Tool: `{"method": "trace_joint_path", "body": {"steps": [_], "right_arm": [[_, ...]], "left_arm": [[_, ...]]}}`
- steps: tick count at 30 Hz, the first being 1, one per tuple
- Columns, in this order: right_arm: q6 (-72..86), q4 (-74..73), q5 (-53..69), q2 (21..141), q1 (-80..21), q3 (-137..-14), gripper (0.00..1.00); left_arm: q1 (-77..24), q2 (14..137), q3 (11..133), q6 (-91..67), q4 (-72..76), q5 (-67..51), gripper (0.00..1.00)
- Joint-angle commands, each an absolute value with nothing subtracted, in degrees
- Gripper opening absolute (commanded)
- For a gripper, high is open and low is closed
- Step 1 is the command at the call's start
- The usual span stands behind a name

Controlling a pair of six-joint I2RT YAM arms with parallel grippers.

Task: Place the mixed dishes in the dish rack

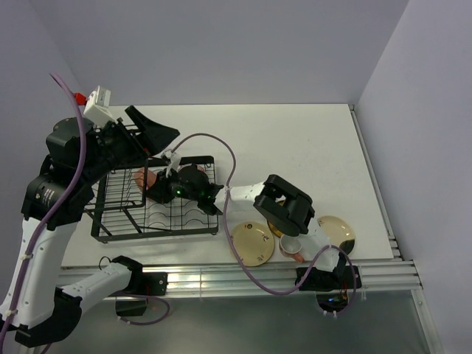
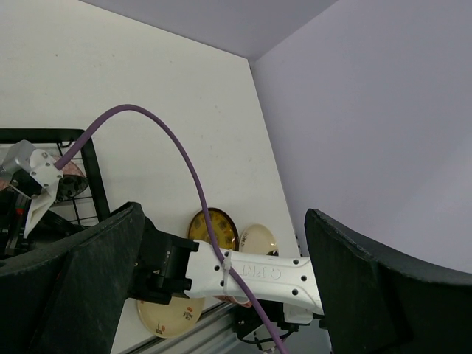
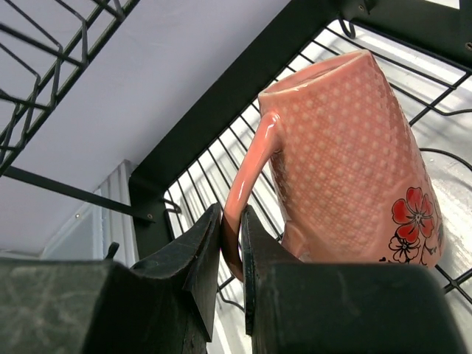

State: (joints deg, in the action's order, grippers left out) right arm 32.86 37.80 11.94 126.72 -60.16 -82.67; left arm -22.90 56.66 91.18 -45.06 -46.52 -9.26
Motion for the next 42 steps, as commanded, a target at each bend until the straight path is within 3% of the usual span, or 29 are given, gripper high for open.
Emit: {"method": "trace_joint_path", "body": {"steps": [1,19,28,34,42], "right_arm": [[33.0,43.2,11.0,124.2,-59.9,-80.5,0.0],[31.8,37.3,5.1,120.7,-61.1,-70.5,0.0],[30.9,29.0,0.3,121.1,-62.3,-71.9,0.16],[30.8,26.6,0.1,121.6,-62.8,-73.1,0.32],[30.1,23.0,-1.5,123.5,-62.7,-77.7,0.37]], "left_arm": [[-22.8,55.5,91.0,-44.5,-43.4,-10.5,0.97],[-22.8,53.1,89.6,-45.8,-43.8,-11.3,0.97],[-22.8,51.9,88.8,-46.8,-44.0,-12.0,0.97],[-22.8,51.3,88.1,-47.1,-43.9,-12.5,0.96],[-22.8,51.1,87.8,-47.1,-43.9,-12.7,0.97]]}}
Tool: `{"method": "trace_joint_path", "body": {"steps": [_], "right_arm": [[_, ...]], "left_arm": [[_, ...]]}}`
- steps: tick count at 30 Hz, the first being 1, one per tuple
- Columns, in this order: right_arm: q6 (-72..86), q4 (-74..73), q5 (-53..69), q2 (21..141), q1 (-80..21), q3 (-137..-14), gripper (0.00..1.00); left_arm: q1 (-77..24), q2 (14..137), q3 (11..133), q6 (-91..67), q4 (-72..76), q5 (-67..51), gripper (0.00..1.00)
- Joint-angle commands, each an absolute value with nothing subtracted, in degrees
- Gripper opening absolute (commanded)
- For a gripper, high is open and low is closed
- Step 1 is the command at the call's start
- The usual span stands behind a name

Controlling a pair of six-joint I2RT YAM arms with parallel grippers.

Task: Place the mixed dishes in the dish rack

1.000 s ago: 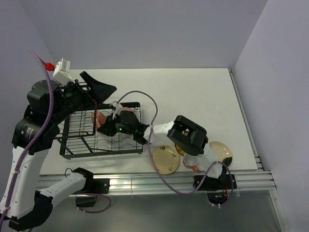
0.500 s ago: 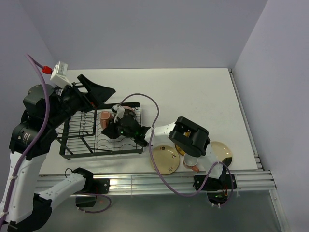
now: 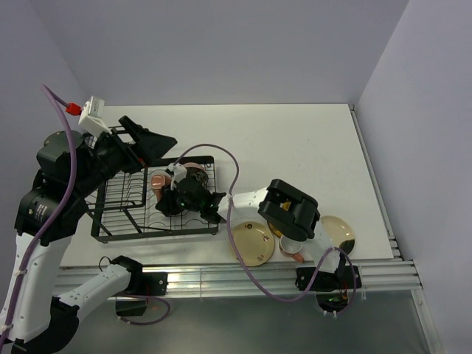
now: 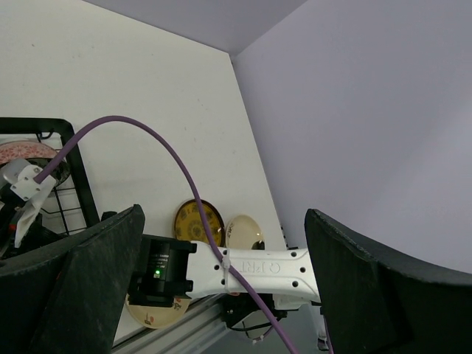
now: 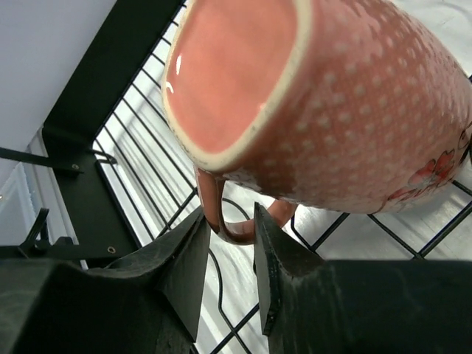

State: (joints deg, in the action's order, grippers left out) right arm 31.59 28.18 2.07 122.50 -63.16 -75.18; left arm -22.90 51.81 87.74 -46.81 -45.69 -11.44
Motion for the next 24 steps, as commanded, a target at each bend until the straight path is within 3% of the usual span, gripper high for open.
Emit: {"method": "trace_joint_path", "body": {"steps": [1,9,17,22,24], "right_arm": [[30.1,22.0,-1.4,123.7,-62.7,-79.0,0.38],[32.3,20.7,-0.4,124.0,-62.0,-81.6,0.43],[32.7,20.3,-0.7,123.0,-61.9,-80.4,0.61],[32.4,22.7,-1.5,120.2,-61.9,-75.8,0.8],[32.3,23.5,-1.8,118.9,-62.0,-74.1,0.83]], "left_arm": [[-22.8,51.2,87.8,-47.1,-43.9,-12.7,0.97],[-22.8,51.3,87.7,-46.8,-43.8,-12.9,0.96],[-22.8,51.2,87.8,-46.7,-43.6,-13.4,0.96],[-22.8,51.2,87.0,-46.8,-43.2,-13.9,0.97],[-22.8,50.9,86.7,-46.9,-43.2,-13.8,0.97]]}}
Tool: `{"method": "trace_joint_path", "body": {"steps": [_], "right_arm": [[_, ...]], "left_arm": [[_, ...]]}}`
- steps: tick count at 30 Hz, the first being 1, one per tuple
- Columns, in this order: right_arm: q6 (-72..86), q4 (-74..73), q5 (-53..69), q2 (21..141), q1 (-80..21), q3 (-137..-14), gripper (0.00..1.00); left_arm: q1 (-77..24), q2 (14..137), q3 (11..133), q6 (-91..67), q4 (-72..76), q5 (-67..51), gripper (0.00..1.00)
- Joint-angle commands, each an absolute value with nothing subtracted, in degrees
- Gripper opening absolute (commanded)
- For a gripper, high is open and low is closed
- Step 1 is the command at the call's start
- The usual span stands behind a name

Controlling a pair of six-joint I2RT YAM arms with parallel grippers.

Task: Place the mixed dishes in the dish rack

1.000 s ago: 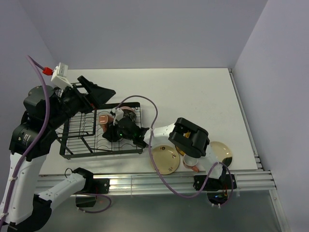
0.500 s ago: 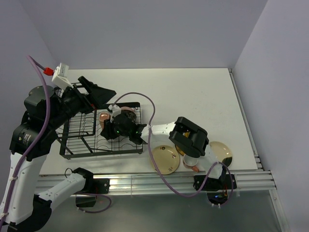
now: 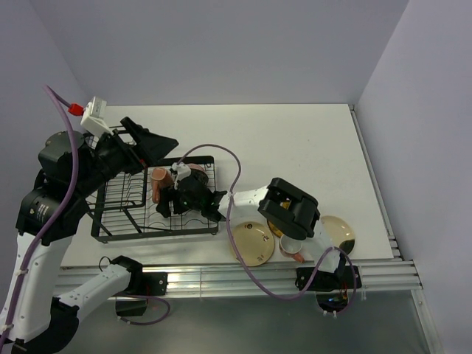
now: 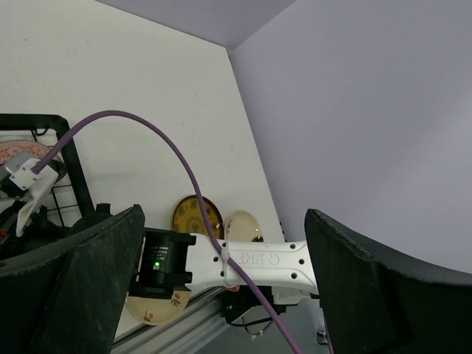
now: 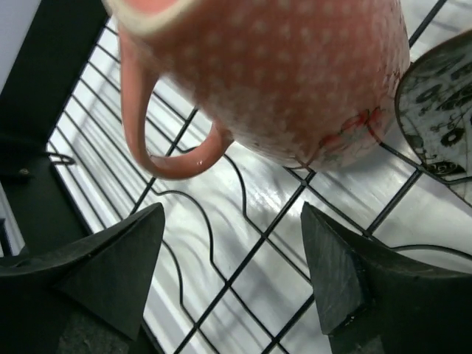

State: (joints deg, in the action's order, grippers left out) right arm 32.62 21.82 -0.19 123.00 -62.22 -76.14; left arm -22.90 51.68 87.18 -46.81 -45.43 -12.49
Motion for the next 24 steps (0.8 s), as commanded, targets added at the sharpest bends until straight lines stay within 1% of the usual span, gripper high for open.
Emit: {"method": "trace_joint_path", "body": {"steps": [1,11,14,15,17,18,19,20,21,23,24], "right_arm": [[32.2,23.6,-1.8,118.4,-62.0,-73.6,0.84],[30.4,23.4,-4.1,109.3,-62.8,-67.9,0.85],[29.9,19.2,-7.4,102.9,-63.0,-66.7,0.86],[29.7,14.8,-8.7,101.4,-63.1,-66.9,0.87],[30.9,8.1,-14.9,96.5,-63.2,-67.5,0.93],[33.1,1.4,-17.2,94.6,-63.2,-67.4,0.96],[34.4,-2.1,-22.3,92.4,-63.1,-66.8,1.0],[35.8,-5.1,-24.4,90.3,-63.0,-66.1,1.0],[38.6,-11.4,-26.1,85.6,-62.7,-64.4,1.0],[42.0,-18.2,-29.8,78.6,-62.2,-62.7,1.0],[45.8,-25.9,-30.8,76.6,-61.8,-61.4,1.0]], "left_arm": [[-22.8,50.9,86.4,-46.9,-43.2,-13.8,0.97],[-22.8,50.5,85.0,-46.6,-43.7,-13.0,0.96],[-22.8,51.2,84.8,-45.9,-44.6,-13.2,0.96],[-22.8,51.4,84.7,-45.9,-44.7,-13.4,0.96],[-22.8,51.9,84.4,-45.7,-44.6,-14.1,0.96],[-22.8,51.9,84.3,-45.8,-44.6,-14.3,0.95],[-22.8,51.9,83.9,-45.9,-44.4,-14.3,0.96],[-22.8,51.9,83.8,-46.0,-44.1,-14.5,0.96],[-22.8,51.9,83.2,-45.9,-43.7,-14.7,0.96],[-22.8,52.6,82.6,-46.0,-43.6,-15.1,0.95],[-22.8,52.7,81.4,-46.1,-43.4,-16.2,0.95]]}}
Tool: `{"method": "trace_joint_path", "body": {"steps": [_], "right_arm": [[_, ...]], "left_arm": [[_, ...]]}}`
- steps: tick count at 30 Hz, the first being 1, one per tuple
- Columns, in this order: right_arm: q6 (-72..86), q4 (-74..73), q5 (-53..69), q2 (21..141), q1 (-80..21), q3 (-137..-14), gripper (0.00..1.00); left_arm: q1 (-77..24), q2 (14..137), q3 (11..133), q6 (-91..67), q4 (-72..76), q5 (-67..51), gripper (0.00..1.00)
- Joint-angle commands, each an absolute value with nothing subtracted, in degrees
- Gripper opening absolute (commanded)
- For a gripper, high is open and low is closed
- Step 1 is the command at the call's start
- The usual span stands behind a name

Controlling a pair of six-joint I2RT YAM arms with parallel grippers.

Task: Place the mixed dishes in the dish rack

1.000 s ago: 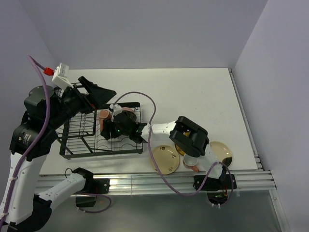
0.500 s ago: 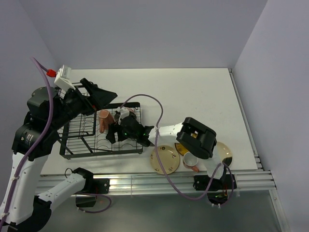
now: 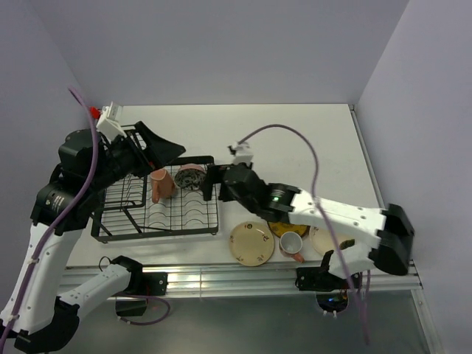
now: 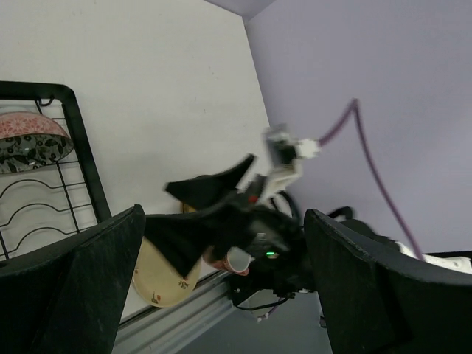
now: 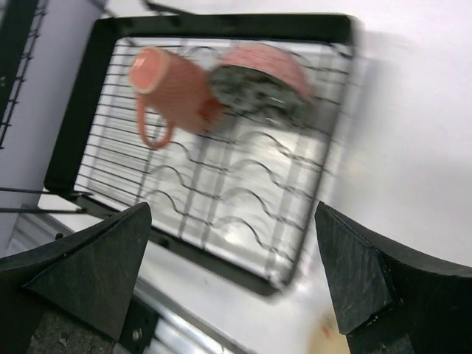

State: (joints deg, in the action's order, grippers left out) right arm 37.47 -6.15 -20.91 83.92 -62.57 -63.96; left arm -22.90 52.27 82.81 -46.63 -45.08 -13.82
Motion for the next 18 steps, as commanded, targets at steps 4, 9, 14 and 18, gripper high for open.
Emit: {"method": "trace_joint_path", "body": {"steps": [4,9,14,18], "right_arm": [[52.6,-43.1,-30.1,68.4,-61.3,-59.1,0.97],[60.6,-57.5,-29.3,55.5,-61.5,-54.0,0.85],[63.7,-63.0,-27.6,46.9,-61.5,-50.5,0.73],[65.2,-64.6,-26.0,47.5,-62.9,-48.5,0.68]], "left_arm": [[-23.4,53.9,76.6,-48.2,-40.3,-19.6,0.93],[-34.0,57.8,75.8,-48.6,-39.9,-12.2,0.93],[-37.4,57.9,73.7,-50.6,-37.1,-11.0,0.93],[-37.8,57.4,72.3,-50.9,-36.7,-11.5,0.93]]}}
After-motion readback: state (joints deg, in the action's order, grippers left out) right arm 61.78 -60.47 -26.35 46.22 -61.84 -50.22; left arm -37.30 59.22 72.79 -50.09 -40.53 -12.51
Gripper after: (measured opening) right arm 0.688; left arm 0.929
